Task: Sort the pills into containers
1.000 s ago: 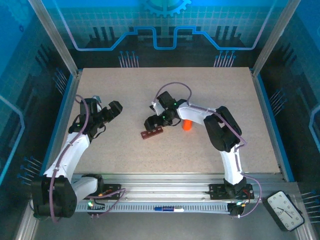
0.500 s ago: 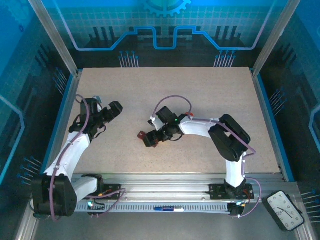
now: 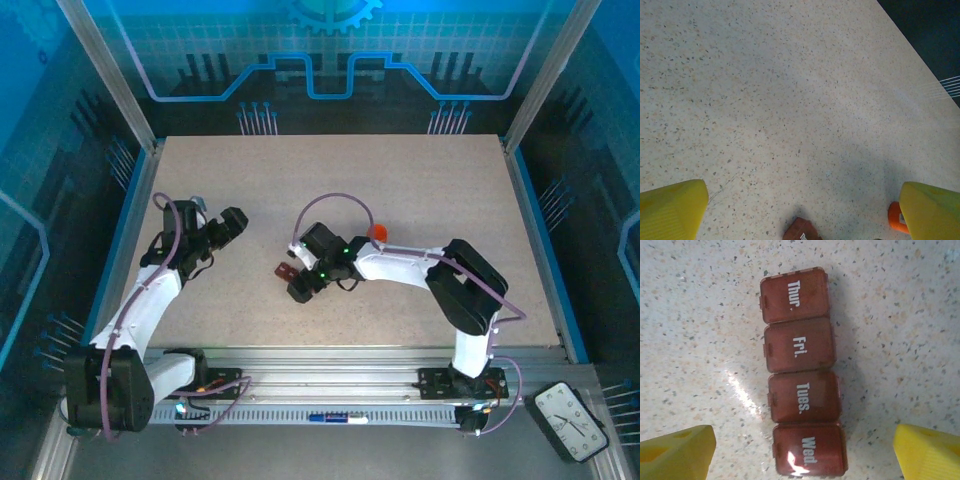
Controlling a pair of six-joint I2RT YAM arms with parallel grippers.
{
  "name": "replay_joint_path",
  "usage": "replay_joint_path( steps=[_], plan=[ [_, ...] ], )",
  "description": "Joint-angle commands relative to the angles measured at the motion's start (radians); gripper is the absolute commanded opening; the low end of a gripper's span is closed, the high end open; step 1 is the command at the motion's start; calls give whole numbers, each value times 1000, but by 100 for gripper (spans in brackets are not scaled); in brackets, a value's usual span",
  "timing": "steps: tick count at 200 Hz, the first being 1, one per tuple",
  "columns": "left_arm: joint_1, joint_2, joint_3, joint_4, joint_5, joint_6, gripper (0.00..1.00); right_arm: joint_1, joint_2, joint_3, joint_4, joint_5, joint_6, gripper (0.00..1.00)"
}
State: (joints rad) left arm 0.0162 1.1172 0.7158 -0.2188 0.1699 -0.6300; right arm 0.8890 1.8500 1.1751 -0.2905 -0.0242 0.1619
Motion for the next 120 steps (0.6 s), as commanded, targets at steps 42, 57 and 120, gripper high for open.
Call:
replay_joint_path(
  steps=[42, 57, 120],
  plan=[
    [7, 14, -15, 32, 32, -19, 99, 14, 90, 49, -3, 51, -91, 88],
    [7, 17, -15, 36, 35, -24, 99, 16, 101, 54, -2, 46, -90, 84],
    [7, 29, -18, 47, 47, -43, 99, 16, 126, 59, 5, 20, -81, 64]
  ],
)
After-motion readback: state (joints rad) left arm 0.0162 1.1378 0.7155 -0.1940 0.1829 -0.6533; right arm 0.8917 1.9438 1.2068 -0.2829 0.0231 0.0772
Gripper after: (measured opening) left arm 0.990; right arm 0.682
